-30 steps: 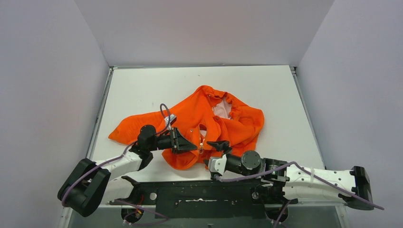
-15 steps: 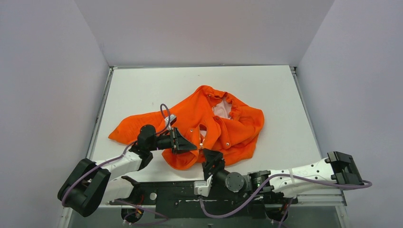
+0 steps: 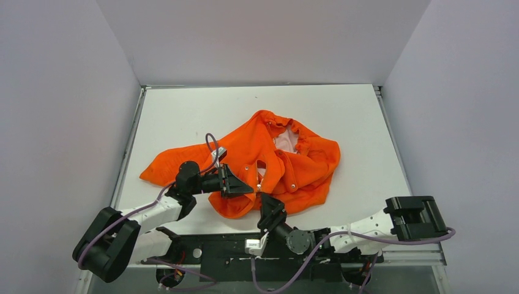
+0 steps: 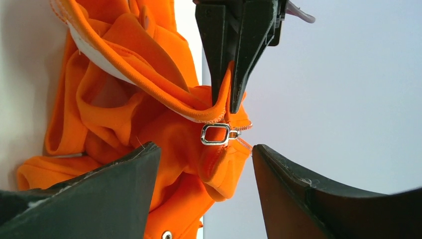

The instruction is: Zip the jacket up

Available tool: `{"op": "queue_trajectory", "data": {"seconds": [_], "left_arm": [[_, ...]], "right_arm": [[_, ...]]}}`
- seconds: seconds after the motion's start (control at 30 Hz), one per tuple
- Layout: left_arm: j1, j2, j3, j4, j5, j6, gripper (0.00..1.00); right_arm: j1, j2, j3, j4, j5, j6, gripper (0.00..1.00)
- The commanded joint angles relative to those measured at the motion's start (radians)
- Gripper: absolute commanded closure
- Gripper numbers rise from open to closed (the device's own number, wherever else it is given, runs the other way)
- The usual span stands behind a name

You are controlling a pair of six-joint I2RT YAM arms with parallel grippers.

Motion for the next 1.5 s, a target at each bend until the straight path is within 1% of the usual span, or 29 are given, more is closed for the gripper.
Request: {"op": "queue_trajectory", "data": {"seconds": [0.0,0.17,0.33,0.53,0.67,0.83,1.1,1.2,1.3,1.37,1.47], "left_arm": [[0.006,-0.021,0.009,0.067,0.034,-0.004,1.00],[0.007,-0.014,0.004,0.074,0.035,-0.003,1.00],[0.007,-0.011,0.005,0.079,0.038,-0.006,1.00],[0.007,-0.016,0.001,0.079,0.038,-0.006,1.00],[0.007,-0.015,-0.001,0.081,0.039,-0.005,1.00],[0.007,-0.009,0.000,0.083,0.040,-0.003,1.00],[0.007,0.005,-0.006,0.097,0.038,-0.001,1.00],[0.007,0.010,-0.007,0.099,0.039,0.000,1.00],[0.007,0.013,-0.004,0.093,0.039,0.009,1.00],[0.007,0.015,-0.002,0.078,0.039,0.023,1.00],[0.007,0.019,-0.002,0.071,0.040,0.041,1.00]], "right_arm": [[-0.001,0.071,-0.011,0.302,0.054,-0.098,0.32],[-0.017,0.160,-0.020,0.462,0.050,-0.152,0.33],[-0.049,0.217,-0.020,0.552,0.028,-0.170,0.38],[-0.082,0.261,-0.014,0.613,0.001,-0.176,0.46],[-0.087,0.273,-0.007,0.615,-0.008,-0.174,0.54],[-0.084,0.269,-0.006,0.614,-0.005,-0.170,0.66],[-0.070,0.236,-0.007,0.548,-0.006,-0.112,0.79],[-0.067,0.212,-0.005,0.505,-0.013,-0.070,0.86],[-0.067,0.169,0.000,0.425,-0.031,-0.005,0.94],[-0.068,0.124,0.011,0.342,-0.046,0.057,1.00],[-0.086,0.029,0.044,0.180,-0.083,0.181,1.00]]}}
